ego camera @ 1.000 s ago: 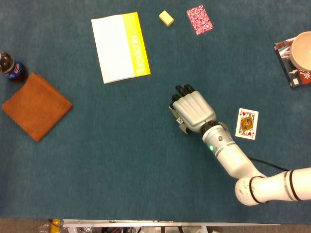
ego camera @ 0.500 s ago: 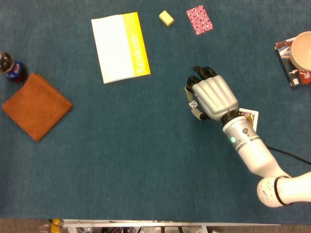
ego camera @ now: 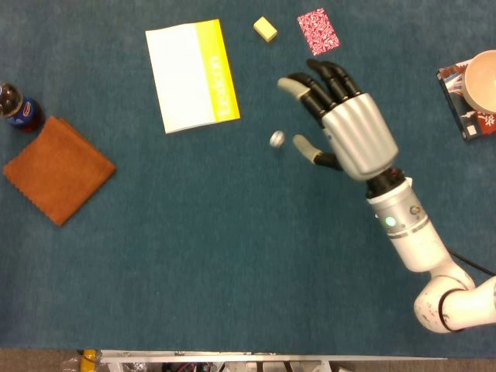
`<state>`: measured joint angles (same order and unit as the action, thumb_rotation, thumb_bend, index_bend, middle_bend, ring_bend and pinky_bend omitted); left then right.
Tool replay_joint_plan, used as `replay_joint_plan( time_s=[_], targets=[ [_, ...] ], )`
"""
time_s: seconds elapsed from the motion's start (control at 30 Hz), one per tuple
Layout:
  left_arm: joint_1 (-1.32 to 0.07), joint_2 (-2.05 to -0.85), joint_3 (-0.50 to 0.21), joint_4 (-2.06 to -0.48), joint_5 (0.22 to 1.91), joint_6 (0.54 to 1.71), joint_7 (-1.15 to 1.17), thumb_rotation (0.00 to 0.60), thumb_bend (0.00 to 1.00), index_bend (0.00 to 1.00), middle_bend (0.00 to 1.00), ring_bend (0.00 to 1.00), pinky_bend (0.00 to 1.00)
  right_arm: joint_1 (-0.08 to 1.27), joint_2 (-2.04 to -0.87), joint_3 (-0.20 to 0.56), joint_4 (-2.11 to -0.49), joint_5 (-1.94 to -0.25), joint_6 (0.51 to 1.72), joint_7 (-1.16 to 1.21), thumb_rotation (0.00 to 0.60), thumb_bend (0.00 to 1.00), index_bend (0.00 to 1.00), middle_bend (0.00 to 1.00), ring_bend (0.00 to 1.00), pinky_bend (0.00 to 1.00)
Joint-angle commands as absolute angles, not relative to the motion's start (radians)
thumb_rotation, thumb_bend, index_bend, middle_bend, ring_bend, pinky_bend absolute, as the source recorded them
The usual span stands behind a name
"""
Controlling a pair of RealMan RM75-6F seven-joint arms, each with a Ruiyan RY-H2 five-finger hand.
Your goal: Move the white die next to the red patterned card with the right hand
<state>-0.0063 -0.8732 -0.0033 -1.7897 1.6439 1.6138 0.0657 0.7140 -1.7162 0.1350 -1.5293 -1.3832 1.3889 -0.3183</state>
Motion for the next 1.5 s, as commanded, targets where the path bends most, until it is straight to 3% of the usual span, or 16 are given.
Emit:
replay_joint_plan(
  time_s=[0.03,0.27,0.53,1.07,1.5],
  targets=[
    [-0.007,-0.873,-0.003,-1.790,1.644,1.613,0.067,0.600,0.41,0.20,0.27,0.17,0.14,0.689,-1.710,0.139,-1.549,-1.368,1.365,-0.345,0.600,0.25,0.17,0.23,0.10,0.14],
    [-0.007,-0.869,-0.003,-1.793,1.635,1.607,0.069,0.600,0.41,0.20,0.27,0.17,0.14,0.659,-1.626,0.144,-1.651,-1.289,1.309,-0.440,0.600,0.25,0.17,0.23,0.10,0.14],
    [-0.016,-0.869,-0.009,-1.783,1.613,1.588,0.061,0.600,0.41,0.20,0.27,0.17,0.14,0.612,-1.422,0.107,-1.903,-1.118,1.259,-0.644,0.600,0.25,0.19,0.24,0.10,0.14],
    [-0.046,-0.913,-0.020,-1.738,1.605,1.555,0.030,0.600,0.41,0.20,0.27,0.17,0.14,0.337,-1.254,-0.039,-2.021,-1.318,1.565,-0.558,0.600,0.25,0.23,0.26,0.10,0.14],
    [-0.039,-0.916,-0.017,-1.753,1.589,1.556,0.050,0.600,0.41,0.20,0.27,0.17,0.14,0.196,-1.201,-0.066,-2.043,-1.443,1.681,-0.526,0.600,0.25,0.23,0.26,0.10,0.14]
  ],
)
